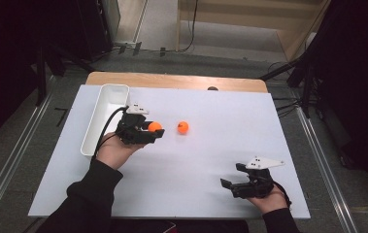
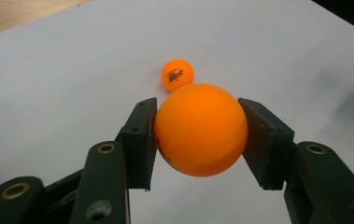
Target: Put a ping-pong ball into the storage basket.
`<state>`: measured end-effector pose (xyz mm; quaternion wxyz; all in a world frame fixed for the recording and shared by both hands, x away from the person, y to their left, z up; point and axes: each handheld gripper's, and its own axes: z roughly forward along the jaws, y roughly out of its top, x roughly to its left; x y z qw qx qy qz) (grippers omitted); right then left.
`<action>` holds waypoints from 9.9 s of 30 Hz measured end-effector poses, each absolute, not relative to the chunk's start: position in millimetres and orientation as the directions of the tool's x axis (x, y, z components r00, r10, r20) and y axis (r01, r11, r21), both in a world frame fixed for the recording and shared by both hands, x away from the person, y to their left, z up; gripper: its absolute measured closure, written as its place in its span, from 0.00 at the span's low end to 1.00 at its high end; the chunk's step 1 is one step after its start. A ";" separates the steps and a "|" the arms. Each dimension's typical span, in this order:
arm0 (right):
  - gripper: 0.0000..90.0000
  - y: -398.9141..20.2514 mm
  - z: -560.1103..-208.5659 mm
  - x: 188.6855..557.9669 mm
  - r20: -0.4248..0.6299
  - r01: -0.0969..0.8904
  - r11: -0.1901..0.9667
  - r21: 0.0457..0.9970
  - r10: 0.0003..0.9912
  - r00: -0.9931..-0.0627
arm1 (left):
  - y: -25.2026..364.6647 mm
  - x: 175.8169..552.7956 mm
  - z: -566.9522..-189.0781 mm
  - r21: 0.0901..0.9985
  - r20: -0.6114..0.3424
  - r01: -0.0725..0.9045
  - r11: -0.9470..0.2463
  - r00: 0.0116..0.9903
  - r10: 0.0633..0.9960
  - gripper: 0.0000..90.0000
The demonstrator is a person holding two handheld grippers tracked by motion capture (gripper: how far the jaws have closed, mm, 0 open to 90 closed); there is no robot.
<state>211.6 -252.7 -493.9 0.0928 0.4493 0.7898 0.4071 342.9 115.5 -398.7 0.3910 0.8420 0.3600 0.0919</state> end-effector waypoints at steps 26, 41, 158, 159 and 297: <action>0.13 -252.2 -493.6 211.1 0.225 0.639 0.261 0.724 0.786 -0.576 | 140.6 352.3 -388.3 0.720 -0.147 0.567 -0.400 0.688 0.710 0.56; 0.13 -252.0 -493.6 211.1 0.222 0.639 0.263 0.723 0.787 -0.575 | 156.7 356.0 -380.1 0.725 -0.158 0.580 -0.372 0.666 0.729 0.56; 0.13 -251.6 -493.6 211.4 0.217 0.630 0.274 0.727 0.779 -0.588 | 208.0 403.3 -412.3 0.764 -0.031 0.628 -0.150 0.267 0.963 0.56; 0.13 -251.7 -493.6 211.4 0.217 0.630 0.273 0.727 0.779 -0.588 | 208.3 403.4 -413.0 0.761 -0.033 0.632 -0.149 0.267 0.963 0.56; 0.13 -249.5 -491.3 206.4 0.220 0.614 0.272 0.741 0.765 -0.605 | 129.8 360.7 -393.2 0.796 -0.140 0.491 -0.353 0.717 0.683 0.17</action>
